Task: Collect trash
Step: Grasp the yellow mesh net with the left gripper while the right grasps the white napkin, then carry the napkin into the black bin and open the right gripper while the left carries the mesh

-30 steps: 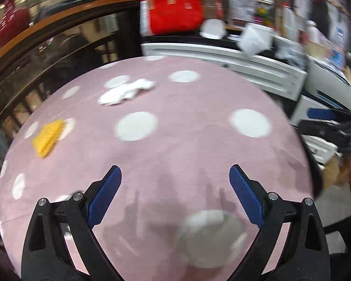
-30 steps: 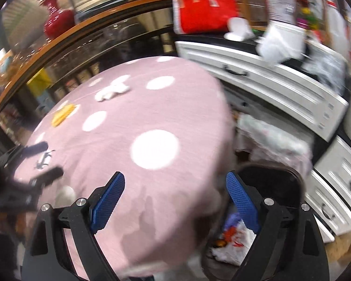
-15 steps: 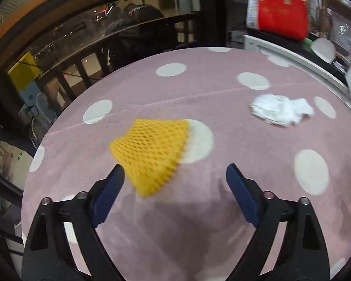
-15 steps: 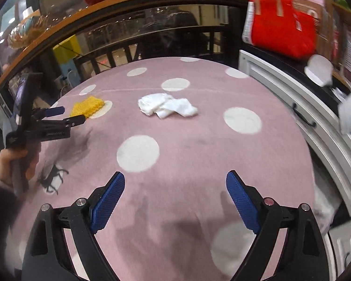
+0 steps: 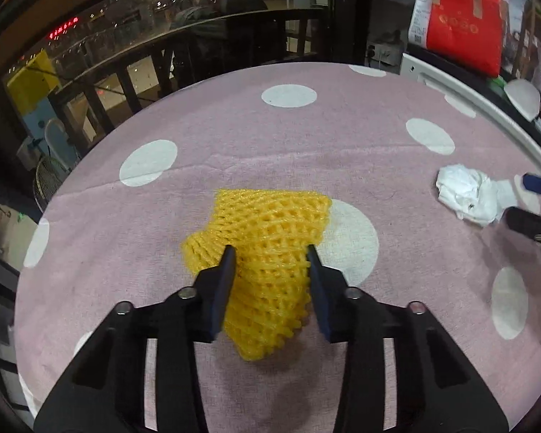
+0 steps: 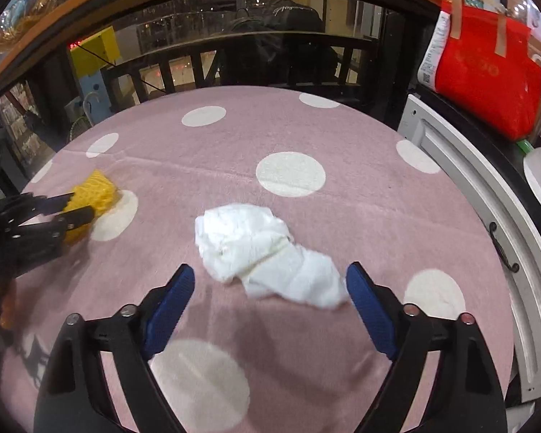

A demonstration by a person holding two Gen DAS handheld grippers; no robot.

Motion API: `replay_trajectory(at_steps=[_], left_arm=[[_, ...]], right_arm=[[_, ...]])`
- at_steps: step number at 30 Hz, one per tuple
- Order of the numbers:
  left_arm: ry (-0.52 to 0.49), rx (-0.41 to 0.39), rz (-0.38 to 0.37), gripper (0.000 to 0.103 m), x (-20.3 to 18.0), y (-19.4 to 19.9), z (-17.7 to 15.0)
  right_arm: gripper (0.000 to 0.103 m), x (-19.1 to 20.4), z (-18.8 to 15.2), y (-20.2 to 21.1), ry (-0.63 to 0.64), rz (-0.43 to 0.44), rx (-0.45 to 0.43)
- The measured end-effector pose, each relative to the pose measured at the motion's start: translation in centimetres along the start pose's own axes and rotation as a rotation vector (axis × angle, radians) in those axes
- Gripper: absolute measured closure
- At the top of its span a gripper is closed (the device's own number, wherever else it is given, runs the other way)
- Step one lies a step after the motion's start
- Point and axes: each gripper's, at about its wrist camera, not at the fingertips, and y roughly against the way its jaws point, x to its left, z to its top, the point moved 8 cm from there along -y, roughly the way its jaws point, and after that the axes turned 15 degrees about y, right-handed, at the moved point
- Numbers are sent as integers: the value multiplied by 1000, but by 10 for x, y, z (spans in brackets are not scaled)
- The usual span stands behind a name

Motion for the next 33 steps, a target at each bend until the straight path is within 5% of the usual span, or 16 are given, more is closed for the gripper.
replay_trajectory(at_steps=[1, 3, 7, 18, 33], left_arm=[[20, 0, -5, 75, 2, 1, 1], [45, -7, -12, 80, 5, 3, 3], [90, -27, -24, 81, 9, 12, 4], [46, -142, -75, 82, -26, 83, -26], [-106, -206, -217, 82, -120, 172, -111]], right_arm=[[30, 1, 2, -8, 1, 9, 20], [57, 5, 1, -20, 16, 15, 54], [90, 8, -2, -14, 0, 25, 41], [94, 10, -30, 52, -47, 16, -53], [94, 9, -117, 159, -50, -84, -149]])
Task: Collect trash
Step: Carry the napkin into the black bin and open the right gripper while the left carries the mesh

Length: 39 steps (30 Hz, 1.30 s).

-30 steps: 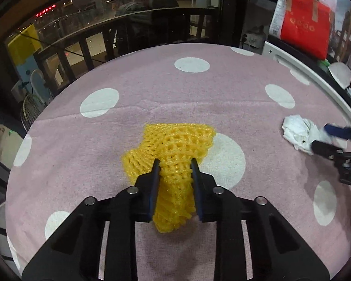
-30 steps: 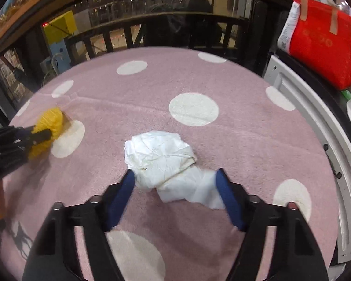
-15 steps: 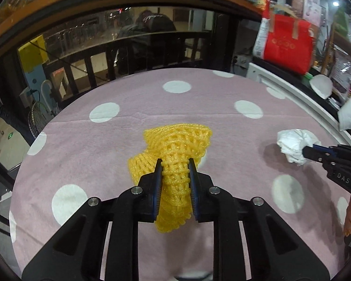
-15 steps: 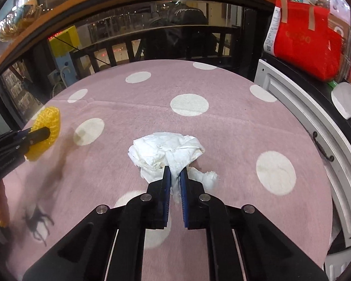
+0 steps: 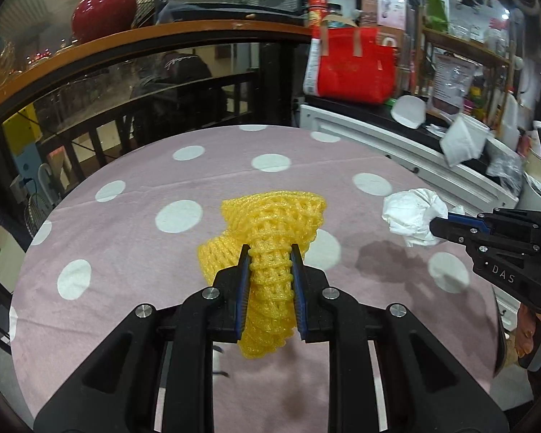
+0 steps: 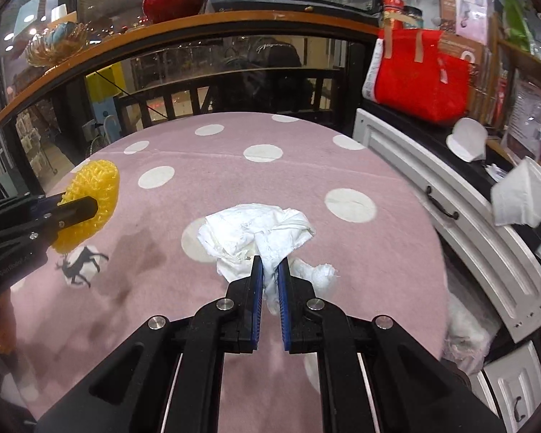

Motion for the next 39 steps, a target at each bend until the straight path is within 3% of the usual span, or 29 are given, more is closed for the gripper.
replay_trajectory(at_steps=[19, 31, 39], left_arm=[[-91, 31, -162, 82, -118, 43, -68], [-152, 58, -245, 82, -172, 55, -92], [-172, 77, -287, 82, -200, 59, -104]], right_arm=[[94, -53, -116, 94, -158, -123, -8], [94, -86, -182, 127, -274, -188, 34], [94, -105, -220, 117, -320, -223, 102]])
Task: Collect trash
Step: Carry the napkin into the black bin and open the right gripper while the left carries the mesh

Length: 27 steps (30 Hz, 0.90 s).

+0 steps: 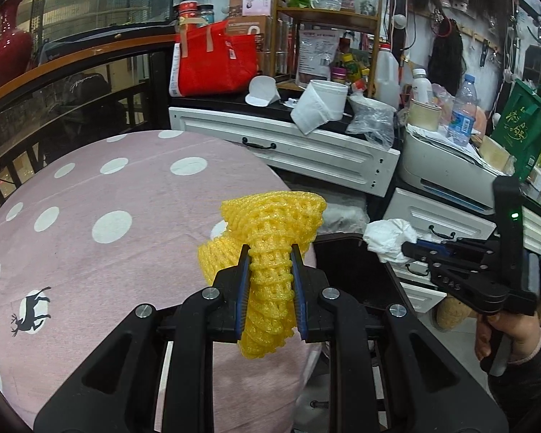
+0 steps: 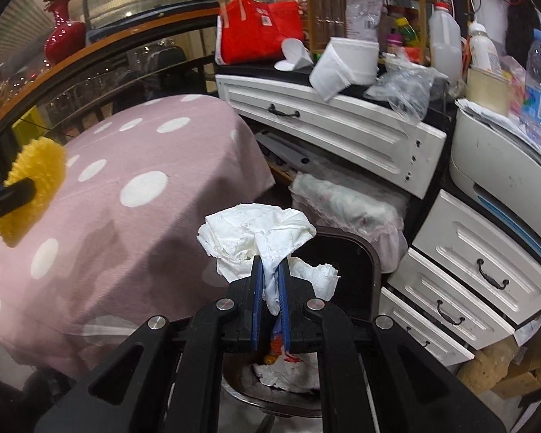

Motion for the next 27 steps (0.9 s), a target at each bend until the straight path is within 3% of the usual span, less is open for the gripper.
replay_trajectory(at_steps=[7, 16, 17, 18, 20, 27], left_arm=[[-34, 21, -29, 82, -25, -7, -9], [-70, 73, -60, 82, -45, -21, -23], [-76, 81, -64, 82, -48, -23, -25], [-82, 86, -68, 82, -51, -24, -28], [-95, 96, -74, 82, -55, -27, -31], [-142, 139, -105, 82, -78, -39, -50]], right_arm=[[94, -11, -36, -50, -67, 30, 143], [92, -24, -74, -93, -153, 45, 265], [84, -26, -77, -95, -163, 47, 273], [66, -27, -80, -97, -174, 47, 280], [42, -30, -83, -97, -192, 38, 278], [32, -43, -75, -76, -234, -2, 217]])
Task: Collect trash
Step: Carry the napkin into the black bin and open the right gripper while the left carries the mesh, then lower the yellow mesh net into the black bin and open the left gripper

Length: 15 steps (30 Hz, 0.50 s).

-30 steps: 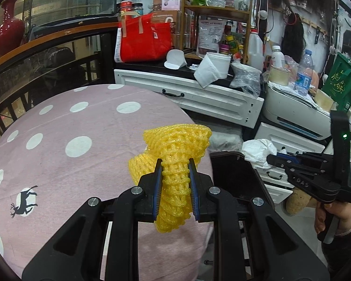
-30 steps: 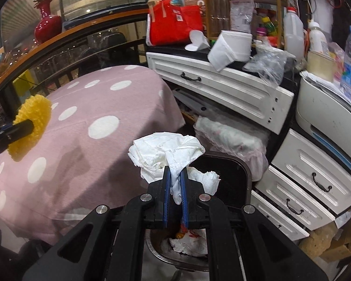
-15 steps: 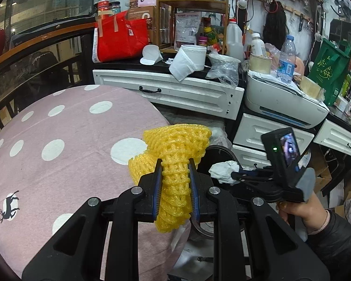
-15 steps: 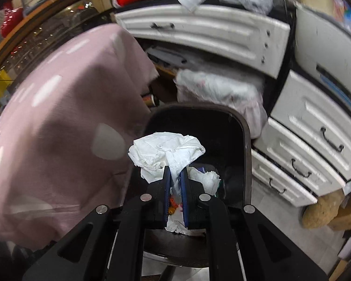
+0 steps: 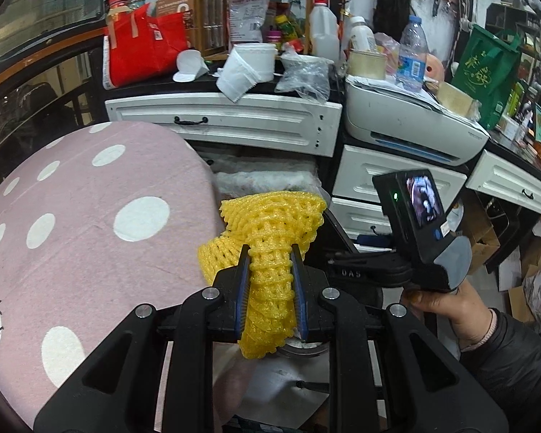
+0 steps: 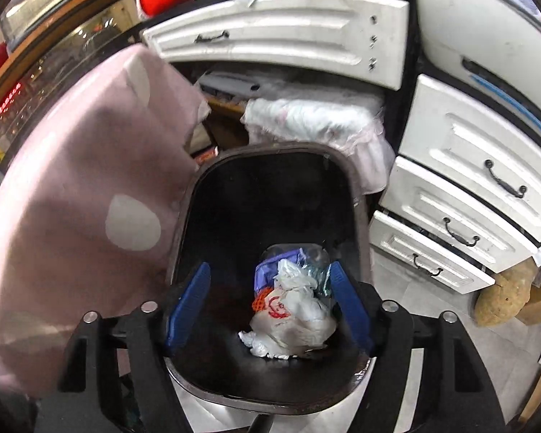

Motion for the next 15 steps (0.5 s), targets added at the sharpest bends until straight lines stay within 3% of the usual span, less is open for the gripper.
replay_trajectory(at_steps=[15], left_arm=[[-65, 105, -20, 82, -30, -52, -25]], right_arm=[[23, -47, 10, 52, -116, -94, -119]])
